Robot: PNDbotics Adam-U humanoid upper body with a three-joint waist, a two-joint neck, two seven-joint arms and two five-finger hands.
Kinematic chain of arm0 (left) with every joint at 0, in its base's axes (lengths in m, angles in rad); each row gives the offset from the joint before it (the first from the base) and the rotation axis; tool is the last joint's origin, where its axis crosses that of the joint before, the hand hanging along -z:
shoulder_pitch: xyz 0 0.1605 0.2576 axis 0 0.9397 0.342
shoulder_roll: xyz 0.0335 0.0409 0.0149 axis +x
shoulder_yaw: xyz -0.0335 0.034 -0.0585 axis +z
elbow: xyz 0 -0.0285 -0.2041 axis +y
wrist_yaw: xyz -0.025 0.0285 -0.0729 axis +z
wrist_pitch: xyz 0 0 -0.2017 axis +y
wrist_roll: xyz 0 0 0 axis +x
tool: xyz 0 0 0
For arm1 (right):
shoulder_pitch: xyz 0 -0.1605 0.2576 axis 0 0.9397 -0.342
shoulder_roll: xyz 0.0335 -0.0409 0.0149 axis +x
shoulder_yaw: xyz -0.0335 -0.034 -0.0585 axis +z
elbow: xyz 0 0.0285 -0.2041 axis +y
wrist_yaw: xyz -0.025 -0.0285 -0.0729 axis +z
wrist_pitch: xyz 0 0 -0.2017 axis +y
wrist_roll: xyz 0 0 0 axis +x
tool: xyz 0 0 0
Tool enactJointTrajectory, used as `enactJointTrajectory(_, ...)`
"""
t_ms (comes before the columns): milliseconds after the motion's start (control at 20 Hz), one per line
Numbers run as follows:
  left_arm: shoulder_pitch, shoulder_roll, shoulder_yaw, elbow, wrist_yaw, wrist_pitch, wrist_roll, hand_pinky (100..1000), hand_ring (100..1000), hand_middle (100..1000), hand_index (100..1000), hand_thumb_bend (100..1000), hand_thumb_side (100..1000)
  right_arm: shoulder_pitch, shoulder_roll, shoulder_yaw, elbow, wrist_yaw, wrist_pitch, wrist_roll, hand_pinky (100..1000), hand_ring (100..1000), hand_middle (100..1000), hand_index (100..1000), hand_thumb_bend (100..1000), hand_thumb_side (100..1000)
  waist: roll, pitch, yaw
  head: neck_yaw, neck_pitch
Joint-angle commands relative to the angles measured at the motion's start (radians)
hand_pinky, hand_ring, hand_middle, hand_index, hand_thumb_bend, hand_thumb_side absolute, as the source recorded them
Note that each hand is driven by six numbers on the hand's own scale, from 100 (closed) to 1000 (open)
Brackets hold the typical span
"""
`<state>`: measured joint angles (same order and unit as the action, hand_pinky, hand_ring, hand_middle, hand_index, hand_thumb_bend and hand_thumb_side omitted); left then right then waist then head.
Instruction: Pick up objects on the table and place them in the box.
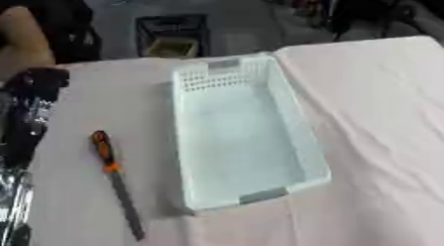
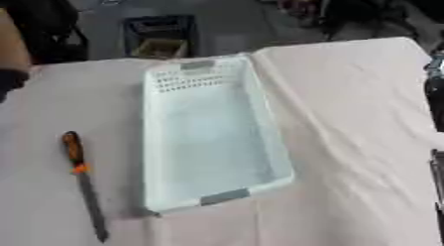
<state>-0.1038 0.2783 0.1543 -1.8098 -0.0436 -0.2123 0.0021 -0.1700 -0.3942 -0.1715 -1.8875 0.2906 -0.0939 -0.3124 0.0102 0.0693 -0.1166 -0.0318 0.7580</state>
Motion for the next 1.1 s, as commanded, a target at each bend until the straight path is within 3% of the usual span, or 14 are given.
enactJointTrajectory(50,-0.009,0.008,0.009,-0.024,-0.004,-0.002,-0.001,862,768,657,605,510,723,-0.014,-0.015,-0.004,-0.009,-0.001,-0.005,0.000,311,410,462,687,100,640,0.000,-0.008,-0.001,-0.006,-0.010)
enactJointTrajectory(550,-0.007,0.009,0.010,-0.024,-0.007,-0.002,-0.001,861,769,657,605,510,720,-0.015,-0.016,-0.003,-0.007,-0.002,-0.006,0.003,311,411,463,688,100,640,0.000,-0.008,-0.002,-0.007,-0.010)
enactJointTrajectory(750,0.001,0.040,0.015,-0.036,-0.065,0.003,-0.002,849,770,657,608,514,701,-0.015,-0.016,-0.003,-0.006,-0.002,-0.006,0.004,311,411,463,688,100,640,0.001,-0.008,-0.004,-0.006,-0.011)
enactJointTrajectory(950,0.057,0.186,0.004,-0.097,-0.305,0.008,-0.027,800,764,642,632,553,644,-0.017,-0.019,-0.001,-0.004,-0.002,-0.007,0.007,311,411,463,688,100,641,0.005,-0.007,-0.009,-0.007,-0.015)
enactJointTrajectory(1100,0.105,0.310,-0.019,-0.165,-0.526,0.002,-0.052,765,757,634,666,649,584,-0.018,-0.023,-0.001,-0.003,-0.002,-0.008,0.008,311,411,463,688,100,641,0.010,-0.008,-0.012,-0.008,-0.016)
